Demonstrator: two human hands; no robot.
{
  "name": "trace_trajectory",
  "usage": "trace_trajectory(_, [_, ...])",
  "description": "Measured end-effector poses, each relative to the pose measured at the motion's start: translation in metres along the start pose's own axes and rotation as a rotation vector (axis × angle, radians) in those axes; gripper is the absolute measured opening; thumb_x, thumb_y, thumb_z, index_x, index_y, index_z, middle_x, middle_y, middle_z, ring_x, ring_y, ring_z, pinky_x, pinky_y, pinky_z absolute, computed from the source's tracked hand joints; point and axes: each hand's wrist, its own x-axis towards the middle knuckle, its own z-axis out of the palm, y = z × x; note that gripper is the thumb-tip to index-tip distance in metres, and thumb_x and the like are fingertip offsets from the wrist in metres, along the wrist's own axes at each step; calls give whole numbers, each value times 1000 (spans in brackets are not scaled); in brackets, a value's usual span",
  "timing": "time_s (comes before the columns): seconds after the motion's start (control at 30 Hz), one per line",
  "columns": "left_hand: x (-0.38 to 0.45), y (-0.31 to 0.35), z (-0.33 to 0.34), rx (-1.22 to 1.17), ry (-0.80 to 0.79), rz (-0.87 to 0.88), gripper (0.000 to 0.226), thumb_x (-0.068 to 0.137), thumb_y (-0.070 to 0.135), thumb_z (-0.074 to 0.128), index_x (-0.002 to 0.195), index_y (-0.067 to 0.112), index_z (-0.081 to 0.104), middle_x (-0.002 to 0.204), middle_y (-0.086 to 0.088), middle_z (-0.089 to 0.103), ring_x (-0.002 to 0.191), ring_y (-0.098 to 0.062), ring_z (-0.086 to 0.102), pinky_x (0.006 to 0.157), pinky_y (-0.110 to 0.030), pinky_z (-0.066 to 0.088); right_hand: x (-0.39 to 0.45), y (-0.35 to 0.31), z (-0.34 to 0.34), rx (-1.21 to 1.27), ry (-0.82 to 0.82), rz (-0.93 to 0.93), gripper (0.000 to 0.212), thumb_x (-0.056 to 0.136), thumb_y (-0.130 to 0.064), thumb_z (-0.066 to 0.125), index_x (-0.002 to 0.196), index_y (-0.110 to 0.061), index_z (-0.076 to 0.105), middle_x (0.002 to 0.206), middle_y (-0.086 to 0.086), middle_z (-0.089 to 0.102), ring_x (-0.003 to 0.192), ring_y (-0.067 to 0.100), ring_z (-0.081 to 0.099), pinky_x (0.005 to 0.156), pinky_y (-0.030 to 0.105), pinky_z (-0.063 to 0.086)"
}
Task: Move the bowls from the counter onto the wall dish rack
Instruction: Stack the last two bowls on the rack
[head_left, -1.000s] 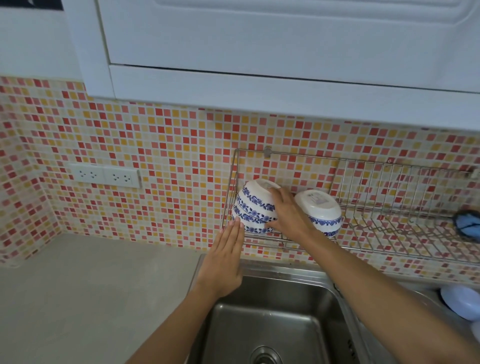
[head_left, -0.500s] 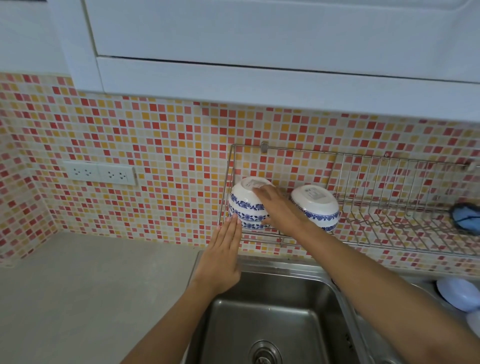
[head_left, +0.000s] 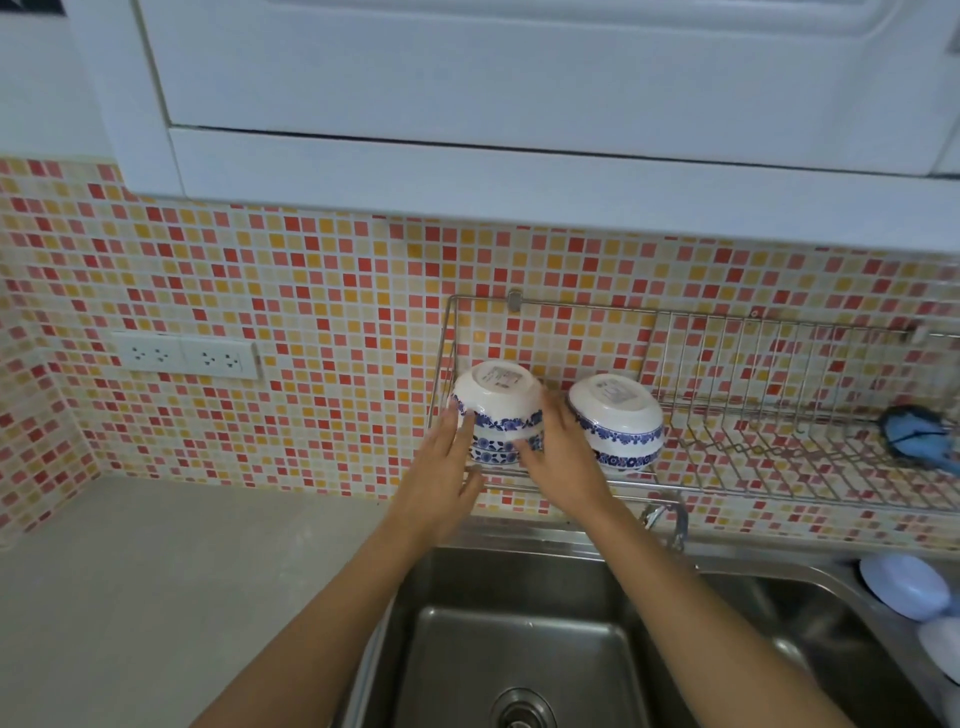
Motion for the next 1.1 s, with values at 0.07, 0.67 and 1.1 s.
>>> trace_trajectory(0.07, [24,2,-4,-24,-23,-16,64,100,37,33,150,25,-5,158,2,-16,145,-17,-11,115,-37,12,1,3,5,-60,-21,41,73,94,-25,55,153,-21,12,158,4,25,141,25,35,109,43,39])
trace_trajectory(0.67, [69,-3,10,-124,12,-104,71,84,40,65,142,16,33,154,-13,25,136,-33,35,111,-49,33,-7,66,-78,-136,138,391,101,59,-74,69,141,-27,33,145,10,45,129,33,46,101,51,45])
trace_trajectory(1.1, [64,-1,17,-78,52,-82,73,87,43,60,146,21,24,157,-9,17,143,-30,21,112,-49,27,-11,76,-66,-273,188,374,106,61,-72,70,145,-24,26,138,8,50,124,29,49,93,47,51])
